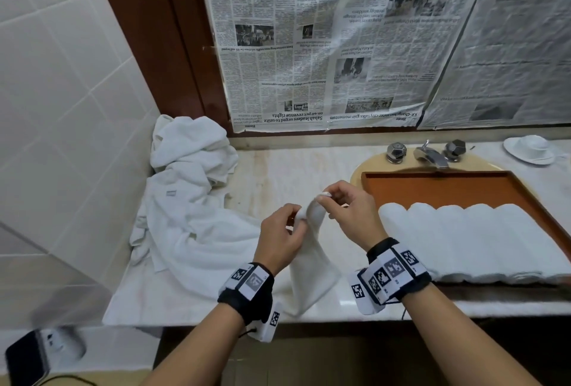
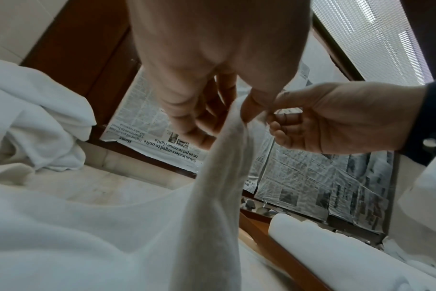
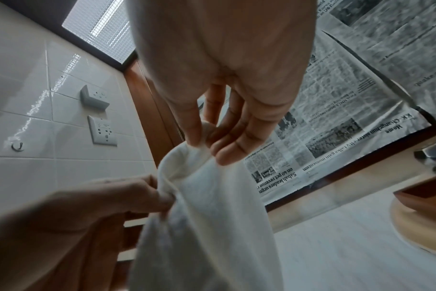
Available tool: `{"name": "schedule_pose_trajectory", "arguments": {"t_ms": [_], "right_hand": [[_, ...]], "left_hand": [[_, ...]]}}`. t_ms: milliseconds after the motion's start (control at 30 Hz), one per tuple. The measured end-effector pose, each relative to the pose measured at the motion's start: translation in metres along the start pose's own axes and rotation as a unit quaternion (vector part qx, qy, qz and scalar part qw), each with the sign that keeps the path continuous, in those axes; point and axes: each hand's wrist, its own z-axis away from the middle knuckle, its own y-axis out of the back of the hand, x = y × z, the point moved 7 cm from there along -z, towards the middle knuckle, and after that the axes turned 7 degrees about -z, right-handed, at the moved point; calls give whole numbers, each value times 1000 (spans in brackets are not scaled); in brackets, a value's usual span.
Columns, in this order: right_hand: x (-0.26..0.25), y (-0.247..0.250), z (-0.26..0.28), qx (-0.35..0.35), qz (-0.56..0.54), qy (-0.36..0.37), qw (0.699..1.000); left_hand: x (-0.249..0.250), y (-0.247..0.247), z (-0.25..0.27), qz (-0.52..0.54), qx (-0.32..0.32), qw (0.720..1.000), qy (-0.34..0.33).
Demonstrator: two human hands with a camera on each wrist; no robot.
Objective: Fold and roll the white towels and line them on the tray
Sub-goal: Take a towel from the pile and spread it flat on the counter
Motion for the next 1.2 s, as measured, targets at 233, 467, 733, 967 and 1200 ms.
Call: {"name": "schedule_pose_trajectory", "arguments": {"t_ms": [233, 467, 733, 967, 1200], "right_hand": [[23, 2, 10, -21, -3, -4, 1000], [30, 8, 14, -41, 39, 19, 998], [34, 3, 15, -35, 29, 4, 999], [24, 19, -5, 0, 64, 43, 997], [23, 77, -15, 64, 87, 28, 994]], "left_hand": [[-10, -15, 16, -10, -83, 995, 63], [-22, -6, 16, 10, -112, 992, 65], [-23, -1, 10, -65, -83, 993, 55], [-47, 16, 2, -212, -79, 973, 50], [-90, 68, 7, -154, -43, 985, 64]]}}
